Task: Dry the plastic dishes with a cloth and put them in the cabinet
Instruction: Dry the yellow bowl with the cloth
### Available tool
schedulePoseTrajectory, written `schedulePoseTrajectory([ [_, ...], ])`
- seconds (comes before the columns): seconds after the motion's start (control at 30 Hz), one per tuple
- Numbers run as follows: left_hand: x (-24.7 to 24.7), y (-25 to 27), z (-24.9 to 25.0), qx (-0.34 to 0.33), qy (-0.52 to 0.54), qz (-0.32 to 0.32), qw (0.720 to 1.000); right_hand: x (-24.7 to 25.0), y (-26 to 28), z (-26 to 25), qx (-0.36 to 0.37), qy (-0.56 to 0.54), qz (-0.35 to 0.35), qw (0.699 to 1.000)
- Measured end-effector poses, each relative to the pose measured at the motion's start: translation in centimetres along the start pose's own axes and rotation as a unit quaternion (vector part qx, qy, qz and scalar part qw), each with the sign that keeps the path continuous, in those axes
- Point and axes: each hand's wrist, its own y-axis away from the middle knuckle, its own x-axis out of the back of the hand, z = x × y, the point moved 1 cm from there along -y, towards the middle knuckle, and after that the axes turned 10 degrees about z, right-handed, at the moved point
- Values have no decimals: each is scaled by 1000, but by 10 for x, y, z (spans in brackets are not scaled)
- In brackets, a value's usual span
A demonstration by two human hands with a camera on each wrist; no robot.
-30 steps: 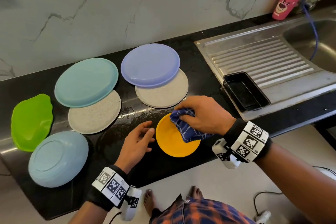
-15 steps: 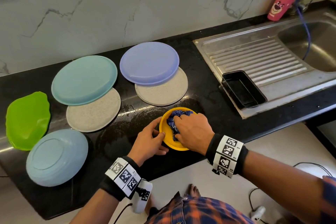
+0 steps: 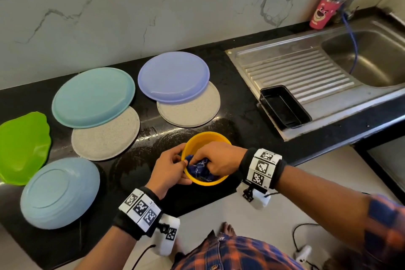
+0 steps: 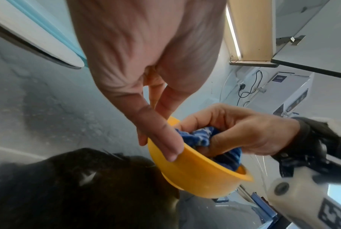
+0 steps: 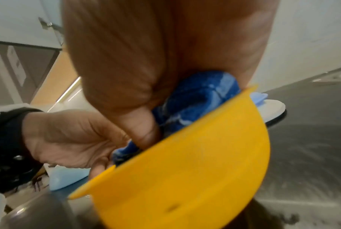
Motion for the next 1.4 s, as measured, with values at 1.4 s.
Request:
schedulePoseTrajectory([
  [1.4, 16, -29, -25, -224, -185, 48, 956, -26, -22, 11, 29, -130, 37, 990],
])
